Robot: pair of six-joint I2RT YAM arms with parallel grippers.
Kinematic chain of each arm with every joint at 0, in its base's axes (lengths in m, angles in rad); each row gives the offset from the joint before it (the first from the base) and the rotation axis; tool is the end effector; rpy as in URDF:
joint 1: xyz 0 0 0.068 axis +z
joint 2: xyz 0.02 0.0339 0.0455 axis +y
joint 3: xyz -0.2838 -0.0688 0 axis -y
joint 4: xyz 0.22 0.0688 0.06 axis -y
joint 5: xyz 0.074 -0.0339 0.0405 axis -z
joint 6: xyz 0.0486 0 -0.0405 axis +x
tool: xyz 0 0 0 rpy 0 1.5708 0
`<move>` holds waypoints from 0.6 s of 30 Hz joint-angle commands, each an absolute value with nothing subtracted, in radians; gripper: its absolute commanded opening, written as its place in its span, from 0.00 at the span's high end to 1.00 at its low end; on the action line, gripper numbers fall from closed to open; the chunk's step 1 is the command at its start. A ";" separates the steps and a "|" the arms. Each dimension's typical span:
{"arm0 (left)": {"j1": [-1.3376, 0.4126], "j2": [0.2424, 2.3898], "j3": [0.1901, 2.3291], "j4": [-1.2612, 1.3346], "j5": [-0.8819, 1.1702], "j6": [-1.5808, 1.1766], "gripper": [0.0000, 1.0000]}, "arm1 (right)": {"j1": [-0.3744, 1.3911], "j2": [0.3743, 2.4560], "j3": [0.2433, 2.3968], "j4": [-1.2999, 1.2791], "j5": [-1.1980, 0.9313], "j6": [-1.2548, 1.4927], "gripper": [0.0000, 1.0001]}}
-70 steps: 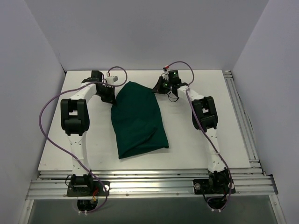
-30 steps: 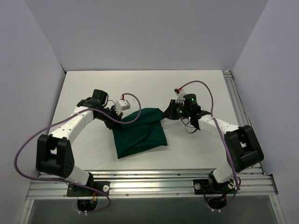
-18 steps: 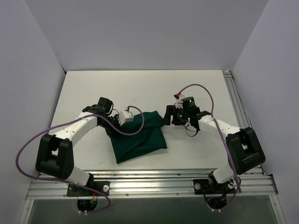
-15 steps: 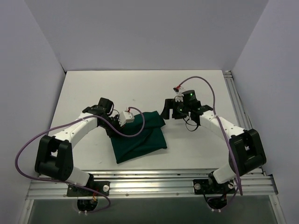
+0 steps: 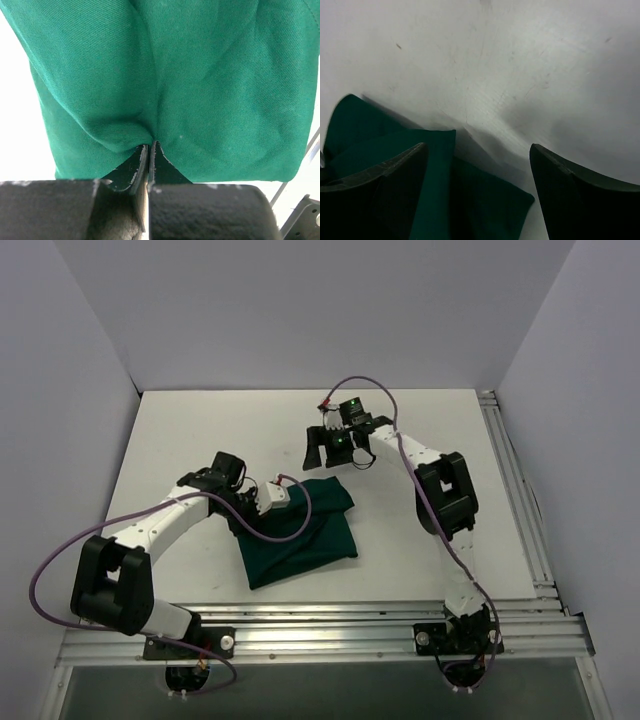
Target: Prepare the surgical pack
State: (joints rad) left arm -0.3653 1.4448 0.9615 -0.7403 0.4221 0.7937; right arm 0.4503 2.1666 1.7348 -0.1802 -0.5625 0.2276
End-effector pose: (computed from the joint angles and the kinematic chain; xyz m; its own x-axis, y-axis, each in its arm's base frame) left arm 0.2239 -0.1069 0.2347 -0.2907 0.8075 -0.5132 0.9460 0.3231 -0.0275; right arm 0.4374 0.2403 0.2447 -0.6757 -0.1146 -0.7283 -0.6248 0.6133 0.4832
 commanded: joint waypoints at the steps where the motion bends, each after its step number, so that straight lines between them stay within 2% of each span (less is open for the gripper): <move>1: -0.374 1.417 0.948 -0.726 0.416 0.815 0.96 | 0.500 2.232 1.815 -0.347 -0.679 0.192 0.22; 7: -0.377 1.427 0.950 -0.719 0.407 0.811 0.96 | 0.508 2.286 1.773 -0.314 -0.859 0.199 0.22; 9: -0.379 1.430 0.950 -0.716 0.405 0.808 0.96 | 0.518 2.315 1.764 -0.302 -0.905 0.196 0.25; 12: -0.379 1.433 0.951 -0.712 0.400 0.802 0.96 | 0.531 2.356 1.769 -0.301 -0.940 0.196 0.34; 13: -0.379 1.433 0.953 -0.712 0.399 0.802 0.96 | 0.532 2.361 1.766 -0.295 -0.974 0.199 0.38; 17: -0.379 1.425 0.954 -0.712 0.393 0.798 0.96 | 0.532 2.326 1.732 -0.172 -1.038 0.245 0.74; 18: -0.379 1.425 0.954 -0.712 0.391 0.796 0.96 | 0.531 2.300 1.726 -0.144 -1.054 0.261 0.79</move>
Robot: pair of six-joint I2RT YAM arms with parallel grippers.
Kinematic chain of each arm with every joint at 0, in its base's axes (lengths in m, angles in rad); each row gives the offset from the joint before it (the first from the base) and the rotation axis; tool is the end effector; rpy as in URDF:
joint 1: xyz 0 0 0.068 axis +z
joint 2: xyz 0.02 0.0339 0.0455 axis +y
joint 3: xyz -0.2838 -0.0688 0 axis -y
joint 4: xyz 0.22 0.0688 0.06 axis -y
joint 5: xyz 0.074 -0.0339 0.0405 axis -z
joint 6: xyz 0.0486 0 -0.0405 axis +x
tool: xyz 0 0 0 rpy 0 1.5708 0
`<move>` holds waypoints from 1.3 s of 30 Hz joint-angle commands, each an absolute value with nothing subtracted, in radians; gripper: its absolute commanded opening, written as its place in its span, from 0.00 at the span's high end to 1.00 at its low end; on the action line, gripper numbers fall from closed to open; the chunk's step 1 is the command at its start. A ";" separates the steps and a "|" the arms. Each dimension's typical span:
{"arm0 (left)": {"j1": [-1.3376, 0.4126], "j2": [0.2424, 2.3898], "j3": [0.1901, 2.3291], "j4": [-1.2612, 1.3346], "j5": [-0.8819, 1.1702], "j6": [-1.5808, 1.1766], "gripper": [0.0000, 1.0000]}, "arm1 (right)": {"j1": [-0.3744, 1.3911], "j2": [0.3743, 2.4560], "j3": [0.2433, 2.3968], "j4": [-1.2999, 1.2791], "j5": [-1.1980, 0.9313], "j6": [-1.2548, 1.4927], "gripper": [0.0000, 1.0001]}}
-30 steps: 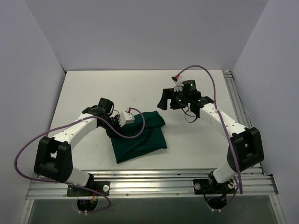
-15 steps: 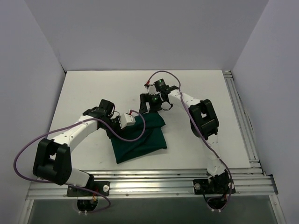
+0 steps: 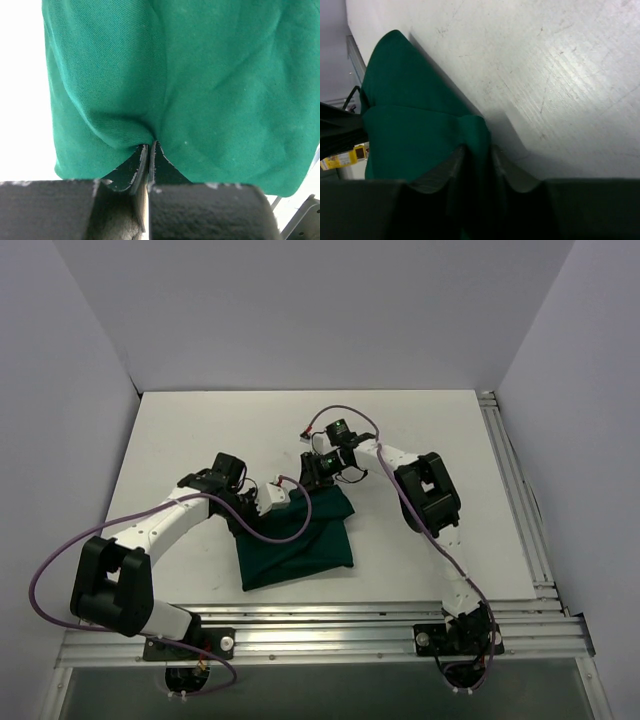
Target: Prepare the surgical pack
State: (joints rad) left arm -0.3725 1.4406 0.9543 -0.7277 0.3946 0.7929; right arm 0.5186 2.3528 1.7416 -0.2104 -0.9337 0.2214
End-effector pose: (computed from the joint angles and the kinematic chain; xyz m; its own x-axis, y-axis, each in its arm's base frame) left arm 0.2235 -0.1074 0.2337 -0.2840 0.8171 -0.5017 0.9453 0.3262 -0.0040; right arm 0.4190 0.2841 0.1624 -0.7896 -0.3002 -0.5352 -0.6119 0.3190 0.7238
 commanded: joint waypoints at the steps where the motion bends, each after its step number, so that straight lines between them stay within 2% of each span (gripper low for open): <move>1: -0.379 1.424 0.954 -0.715 0.390 0.796 0.96 | 0.526 2.287 1.724 -0.120 -1.063 0.297 0.84; 2: -0.379 1.424 0.954 -0.715 0.388 0.796 0.96 | 0.523 2.273 1.721 -0.077 -1.062 0.314 0.92; 5: -0.379 1.424 0.954 -0.716 0.382 0.796 0.96 | 0.514 2.227 1.733 -0.039 -1.010 0.337 1.00; 18: -0.379 1.405 0.951 -0.724 0.365 0.801 0.96 | 0.514 2.047 1.638 0.117 -0.896 0.336 1.00; 19: -0.379 1.407 0.951 -0.726 0.364 0.802 0.96 | 0.514 2.037 1.620 0.124 -0.896 0.334 0.92; 22: -0.379 1.408 0.948 -0.723 0.364 0.802 0.96 | 0.514 2.023 1.597 0.141 -0.897 0.330 0.82; 32: -0.379 1.440 0.959 -0.686 0.336 0.778 0.95 | 0.528 2.097 1.552 0.219 -0.910 0.396 0.74; 33: -0.379 1.443 0.959 -0.681 0.333 0.776 0.95 | 0.529 2.106 1.551 0.222 -0.913 0.399 0.75; 37: -0.379 1.459 0.963 -0.678 0.327 0.772 0.95 | 0.532 2.100 1.532 0.254 -0.922 0.413 0.95; 39: -0.379 1.457 0.962 -0.678 0.328 0.773 0.95 | 0.532 2.080 1.525 0.259 -0.923 0.414 1.00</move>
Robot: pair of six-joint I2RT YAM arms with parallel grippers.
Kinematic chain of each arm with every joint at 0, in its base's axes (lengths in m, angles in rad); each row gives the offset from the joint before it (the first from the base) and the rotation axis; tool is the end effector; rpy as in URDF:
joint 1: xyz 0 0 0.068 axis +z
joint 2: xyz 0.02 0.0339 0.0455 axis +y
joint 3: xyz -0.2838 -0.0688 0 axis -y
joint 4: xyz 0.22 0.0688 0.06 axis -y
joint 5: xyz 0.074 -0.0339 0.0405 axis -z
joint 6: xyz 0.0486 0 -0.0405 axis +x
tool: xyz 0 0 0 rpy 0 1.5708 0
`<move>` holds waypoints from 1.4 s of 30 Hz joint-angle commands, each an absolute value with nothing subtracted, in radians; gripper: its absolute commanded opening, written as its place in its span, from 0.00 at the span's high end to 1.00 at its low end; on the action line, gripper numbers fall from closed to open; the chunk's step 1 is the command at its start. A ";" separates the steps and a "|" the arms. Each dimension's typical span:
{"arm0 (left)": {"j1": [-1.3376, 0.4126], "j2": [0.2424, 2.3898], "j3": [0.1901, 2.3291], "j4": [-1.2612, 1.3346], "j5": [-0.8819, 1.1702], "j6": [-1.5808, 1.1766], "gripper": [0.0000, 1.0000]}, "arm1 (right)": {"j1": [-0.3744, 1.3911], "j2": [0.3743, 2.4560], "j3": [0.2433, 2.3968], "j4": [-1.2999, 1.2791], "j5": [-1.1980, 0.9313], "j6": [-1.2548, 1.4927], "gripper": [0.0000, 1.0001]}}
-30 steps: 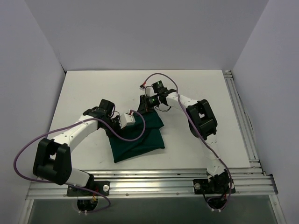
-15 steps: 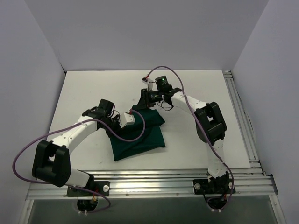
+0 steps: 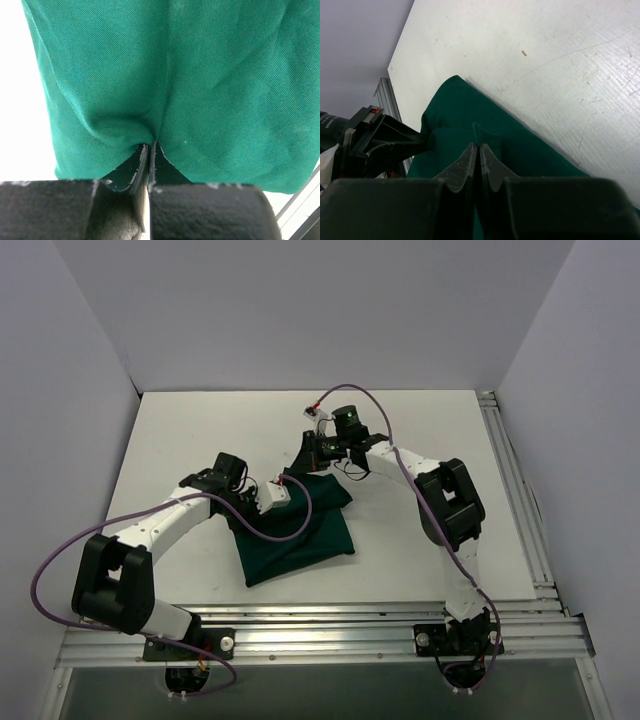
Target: Prepare the surgical pack
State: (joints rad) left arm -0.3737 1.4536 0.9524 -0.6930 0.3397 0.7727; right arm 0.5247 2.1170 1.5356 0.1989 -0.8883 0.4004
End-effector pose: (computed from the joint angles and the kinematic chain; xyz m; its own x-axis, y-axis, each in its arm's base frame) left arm 0.2293 -0.1073 0.2308 -0.3000 0.8246 -0.4796 0.9325 0.3595 0.0349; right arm 0.3977 0.2738 0.2463 -0.6635 -0.1000 -0.7415 -0.7389 0.2435 0.6283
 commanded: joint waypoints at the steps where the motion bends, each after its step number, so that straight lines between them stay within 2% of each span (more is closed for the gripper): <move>1: -0.379 1.453 0.962 -0.680 0.327 0.772 0.94 | 0.532 2.072 1.520 0.258 -0.925 0.411 1.00; 6: -0.377 1.431 0.959 -0.681 0.334 0.767 0.94 | 0.532 2.028 1.502 0.238 -0.920 0.396 1.00; 8: -0.377 1.428 0.960 -0.686 0.333 0.765 0.90 | 0.534 2.002 1.482 0.239 -0.913 0.402 1.00; 10: -0.377 1.421 0.963 -0.692 0.333 0.761 0.79 | 0.537 1.976 1.456 0.262 -0.910 0.414 1.00; 11: -0.376 1.416 0.965 -0.701 0.339 0.758 0.69 | 0.540 1.935 1.421 0.273 -0.905 0.419 1.00; 13: -0.373 1.401 0.976 -0.713 0.356 0.753 0.59 | 0.545 1.887 1.378 0.310 -0.904 0.429 1.00; 14: -0.367 1.382 0.982 -0.735 0.379 0.755 0.50 | 0.545 1.835 1.324 0.325 -0.905 0.448 1.00; 18: -0.356 1.339 1.014 -0.790 0.431 0.758 0.37 | 0.557 1.700 1.160 0.417 -0.907 0.509 1.00; 30: -0.239 1.233 1.138 -1.055 0.678 0.827 0.35 | 0.741 1.404 0.753 0.328 -0.769 0.515 1.00; 33: -0.230 1.226 1.099 -0.941 0.586 0.712 0.33 | 0.749 1.359 0.701 0.223 -0.709 0.482 1.00; 37: -0.229 1.310 1.088 -0.848 0.407 0.556 0.33 | 0.755 1.350 0.643 0.225 -0.666 0.482 1.00; 38: -0.229 1.327 1.088 -0.827 0.385 0.536 0.32 | 0.755 1.354 0.640 0.222 -0.637 0.477 0.98; 39: -0.229 1.347 1.092 -0.819 0.362 0.516 0.31 | 0.753 1.358 0.643 0.203 -0.623 0.473 0.86; 40: -0.230 1.379 1.097 -0.812 0.323 0.480 0.31 | 0.753 1.361 0.647 0.190 -0.617 0.468 0.84; 42: -0.227 1.407 1.107 -0.810 0.299 0.457 0.30 | 0.753 1.353 0.661 0.138 -0.606 0.443 0.67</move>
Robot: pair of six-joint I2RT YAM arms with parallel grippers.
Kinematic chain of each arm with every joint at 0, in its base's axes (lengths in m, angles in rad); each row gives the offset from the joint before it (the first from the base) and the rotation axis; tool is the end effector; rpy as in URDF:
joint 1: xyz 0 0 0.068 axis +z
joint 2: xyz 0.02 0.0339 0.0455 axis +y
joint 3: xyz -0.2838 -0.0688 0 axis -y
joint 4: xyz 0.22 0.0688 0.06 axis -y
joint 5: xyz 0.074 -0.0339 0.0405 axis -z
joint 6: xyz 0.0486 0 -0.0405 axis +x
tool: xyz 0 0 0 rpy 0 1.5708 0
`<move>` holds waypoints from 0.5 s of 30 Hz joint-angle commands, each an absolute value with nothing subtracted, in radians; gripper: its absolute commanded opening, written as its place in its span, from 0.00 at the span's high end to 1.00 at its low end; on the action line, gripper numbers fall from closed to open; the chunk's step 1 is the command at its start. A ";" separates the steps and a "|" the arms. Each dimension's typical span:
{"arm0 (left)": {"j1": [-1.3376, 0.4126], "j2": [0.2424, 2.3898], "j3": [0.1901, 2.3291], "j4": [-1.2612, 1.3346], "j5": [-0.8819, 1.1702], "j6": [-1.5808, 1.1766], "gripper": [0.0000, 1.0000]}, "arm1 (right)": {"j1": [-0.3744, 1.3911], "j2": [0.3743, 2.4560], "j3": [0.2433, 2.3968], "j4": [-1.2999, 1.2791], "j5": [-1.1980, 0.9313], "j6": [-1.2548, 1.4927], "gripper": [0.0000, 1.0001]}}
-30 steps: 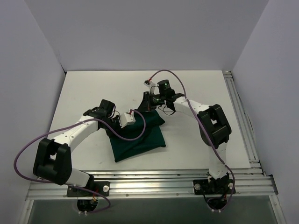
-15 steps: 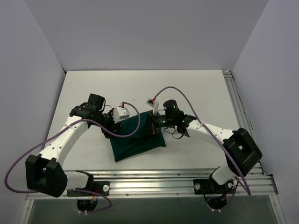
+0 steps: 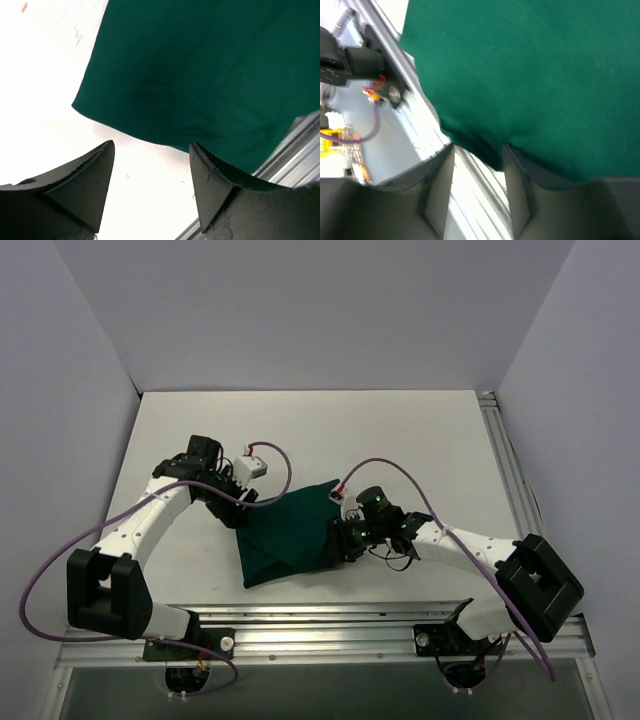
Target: Prepare the surgical pack
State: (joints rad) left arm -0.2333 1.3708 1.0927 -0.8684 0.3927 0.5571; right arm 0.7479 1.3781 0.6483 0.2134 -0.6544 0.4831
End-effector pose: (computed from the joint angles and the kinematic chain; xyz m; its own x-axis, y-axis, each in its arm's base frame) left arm 0.2298 -0.0737 0.2806 -0.5586 0.6348 -0.5338 0.7802 0.6206 -0.0784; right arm 0.1760 0.2036 0.2345 -0.7515 -0.1944 -0.6305 -0.6533 0.3523 0.6701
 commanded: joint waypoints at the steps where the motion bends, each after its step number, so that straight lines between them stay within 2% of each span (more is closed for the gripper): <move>1: -0.224 1.426 1.114 -0.810 0.284 0.439 0.29 | 0.753 1.345 0.667 0.114 -0.598 0.434 0.58; 3: -0.222 1.439 1.115 -0.798 0.269 0.423 0.27 | 0.753 1.313 0.699 0.025 -0.569 0.402 0.43; 8: -0.219 1.477 1.127 -0.785 0.242 0.387 0.22 | 0.744 1.201 0.831 -0.139 -0.470 0.391 0.26; 11: -0.216 1.503 1.131 -0.805 0.267 0.382 0.22 | 0.698 1.201 0.923 -0.221 -0.355 0.400 0.24; 15: -0.215 1.543 1.118 -0.805 0.310 0.380 0.22 | 0.513 1.271 0.911 -0.158 -0.333 0.410 0.25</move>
